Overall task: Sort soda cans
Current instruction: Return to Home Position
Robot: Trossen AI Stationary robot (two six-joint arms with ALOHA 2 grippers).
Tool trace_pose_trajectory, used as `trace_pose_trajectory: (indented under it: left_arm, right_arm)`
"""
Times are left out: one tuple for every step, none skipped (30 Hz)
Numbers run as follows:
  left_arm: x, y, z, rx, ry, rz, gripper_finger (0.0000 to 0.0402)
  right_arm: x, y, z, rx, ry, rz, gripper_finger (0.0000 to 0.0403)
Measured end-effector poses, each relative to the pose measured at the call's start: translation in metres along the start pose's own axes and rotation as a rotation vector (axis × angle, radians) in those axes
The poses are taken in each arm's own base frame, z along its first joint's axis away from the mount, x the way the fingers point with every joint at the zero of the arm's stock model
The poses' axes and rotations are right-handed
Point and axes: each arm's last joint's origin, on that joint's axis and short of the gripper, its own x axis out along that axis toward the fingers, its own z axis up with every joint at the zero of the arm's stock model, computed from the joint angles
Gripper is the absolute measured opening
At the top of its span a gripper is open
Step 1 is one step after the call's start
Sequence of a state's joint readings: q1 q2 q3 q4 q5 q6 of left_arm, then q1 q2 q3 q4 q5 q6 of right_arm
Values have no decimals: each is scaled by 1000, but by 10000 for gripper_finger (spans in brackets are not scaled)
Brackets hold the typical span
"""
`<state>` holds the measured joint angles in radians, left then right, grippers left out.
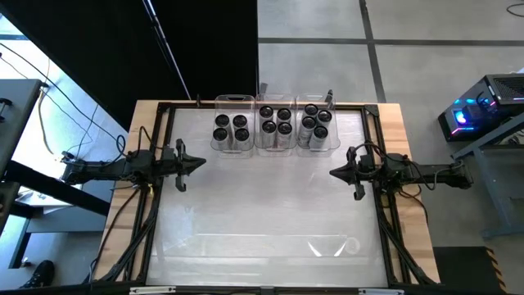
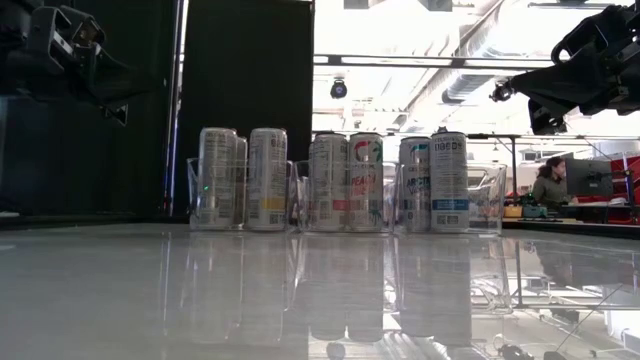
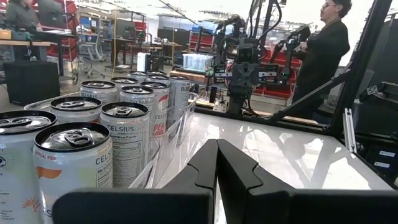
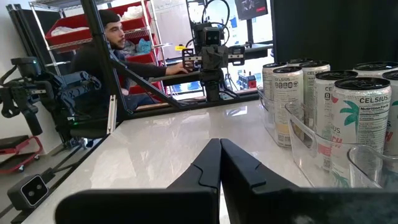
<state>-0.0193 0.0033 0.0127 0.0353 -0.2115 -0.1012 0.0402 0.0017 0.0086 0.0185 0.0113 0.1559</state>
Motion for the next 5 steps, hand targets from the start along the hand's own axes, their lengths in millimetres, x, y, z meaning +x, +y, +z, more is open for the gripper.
trace_pose_trajectory:
  left_arm:
    - [0, 0, 0, 0, 0, 0, 0]
    - [0, 0, 0, 0, 0, 0, 0]
    - [0, 0, 0, 0, 0, 0, 0]
    - [0, 0, 0, 0, 0, 0, 0]
    - [0, 0, 0, 0, 0, 0, 0]
  right_arm:
    - [0, 0, 0, 0, 0, 0, 0]
    - [0, 0, 0, 0, 0, 0, 0]
    - [0, 0, 0, 0, 0, 0, 0]
    - [0, 0, 0, 0, 0, 0, 0]
    - [0, 0, 0, 0, 0, 0, 0]
